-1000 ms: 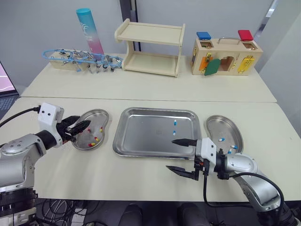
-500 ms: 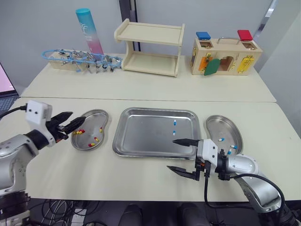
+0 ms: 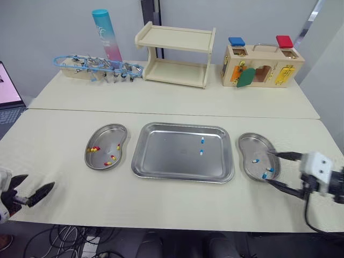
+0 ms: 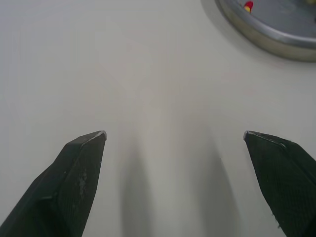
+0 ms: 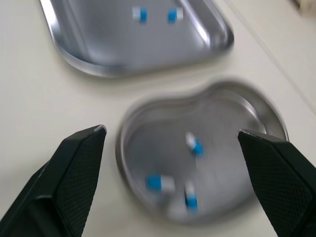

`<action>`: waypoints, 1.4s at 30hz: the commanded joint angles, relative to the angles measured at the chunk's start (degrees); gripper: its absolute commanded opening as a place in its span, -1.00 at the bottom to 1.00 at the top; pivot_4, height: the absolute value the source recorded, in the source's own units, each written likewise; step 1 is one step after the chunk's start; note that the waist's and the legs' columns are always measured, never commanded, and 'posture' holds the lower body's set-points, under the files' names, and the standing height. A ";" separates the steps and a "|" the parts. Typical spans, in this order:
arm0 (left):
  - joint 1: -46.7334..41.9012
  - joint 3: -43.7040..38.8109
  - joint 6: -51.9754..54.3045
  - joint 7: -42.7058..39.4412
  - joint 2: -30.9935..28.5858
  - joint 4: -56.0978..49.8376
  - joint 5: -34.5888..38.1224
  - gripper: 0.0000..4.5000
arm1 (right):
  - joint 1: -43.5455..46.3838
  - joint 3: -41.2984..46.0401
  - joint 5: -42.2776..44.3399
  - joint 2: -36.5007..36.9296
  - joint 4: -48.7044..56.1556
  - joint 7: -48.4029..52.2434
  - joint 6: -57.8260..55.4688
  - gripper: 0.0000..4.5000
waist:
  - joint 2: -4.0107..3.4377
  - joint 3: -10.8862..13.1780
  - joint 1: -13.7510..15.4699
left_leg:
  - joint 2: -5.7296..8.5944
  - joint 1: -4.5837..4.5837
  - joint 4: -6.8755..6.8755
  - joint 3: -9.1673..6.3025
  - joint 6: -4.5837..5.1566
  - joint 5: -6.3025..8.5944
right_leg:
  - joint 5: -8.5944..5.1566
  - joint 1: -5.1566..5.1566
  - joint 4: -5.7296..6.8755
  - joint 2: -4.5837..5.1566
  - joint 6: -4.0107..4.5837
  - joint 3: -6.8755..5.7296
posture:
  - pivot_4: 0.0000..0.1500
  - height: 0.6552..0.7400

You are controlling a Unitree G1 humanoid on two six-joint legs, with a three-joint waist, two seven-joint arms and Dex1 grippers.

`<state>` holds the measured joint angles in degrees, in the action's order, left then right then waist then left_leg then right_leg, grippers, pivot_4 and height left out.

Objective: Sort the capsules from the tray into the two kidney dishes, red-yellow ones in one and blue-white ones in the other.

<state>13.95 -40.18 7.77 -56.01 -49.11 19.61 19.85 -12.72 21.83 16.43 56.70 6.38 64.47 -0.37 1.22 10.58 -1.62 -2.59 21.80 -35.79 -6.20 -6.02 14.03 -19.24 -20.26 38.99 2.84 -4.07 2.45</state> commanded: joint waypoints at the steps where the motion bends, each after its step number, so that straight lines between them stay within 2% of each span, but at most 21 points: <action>1: -0.83 0.68 -2.99 -0.23 -1.25 1.24 -0.53 0.98 | 0.14 2.91 -0.68 2.36 -6.41 2.87 3.66 1.00 | -0.02 0.00 -0.24 | -0.01 -0.04 0.00 0.01 0.00 0.00 | 0.00 0.02 0.02 -0.01 0.00 0.02 | 1.00 1.00; 5: -1.05 1.41 -3.76 0.32 0.01 0.24 0.25 0.98 | 2.45 2.13 -1.03 4.55 -12.25 4.75 4.49 1.00 | -0.05 0.01 -0.73 | -0.01 -0.06 -0.01 0.07 0.00 0.00 | 0.00 0.03 0.03 -0.01 0.00 0.09 | 1.00 1.00; 13: 2.60 0.23 -3.81 0.41 0.58 -1.57 1.55 0.98 | 5.81 0.14 -2.56 5.69 -17.36 6.03 6.27 1.00 | -0.05 0.01 -1.36 | -0.01 -0.05 0.01 0.08 0.00 0.00 | -0.01 0.02 0.02 0.00 0.00 0.10 | 1.00 1.00; 33: 6.52 -0.52 -3.84 -0.55 1.27 -6.33 4.10 0.98 | 14.39 -3.75 -3.97 7.35 -23.82 9.42 8.72 1.00 | -0.10 0.04 -1.37 | -0.01 -0.05 0.00 0.09 0.00 0.00 | 0.00 0.02 0.02 0.00 0.00 0.11 | 1.00 1.00; 39: 10.58 0.27 -0.56 -4.43 2.59 -15.51 8.17 0.98 | 14.39 -3.10 -3.56 6.79 -24.13 8.38 10.50 1.00 | -0.11 0.05 -1.36 | -0.01 -0.04 -0.01 0.10 0.00 0.00 | 0.00 0.02 0.02 0.01 0.00 0.11 | 1.00 1.00; 42: 12.96 1.60 2.42 -5.43 3.83 -22.38 10.43 0.98 | 12.99 -0.89 -1.22 6.03 -21.33 7.10 7.97 1.00 | -0.12 0.05 -1.34 | -0.01 -0.04 -0.01 0.10 0.00 0.00 | 0.00 0.03 0.02 0.01 0.00 0.12 | 1.00 1.00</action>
<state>25.68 -38.48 8.66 -60.70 -45.60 2.11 28.02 0.52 17.46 12.91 62.51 -17.70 72.38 8.78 1.10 10.63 -2.96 -2.60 21.76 -35.80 -6.09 -6.03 14.03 -19.25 -20.23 39.01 2.85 -4.08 2.58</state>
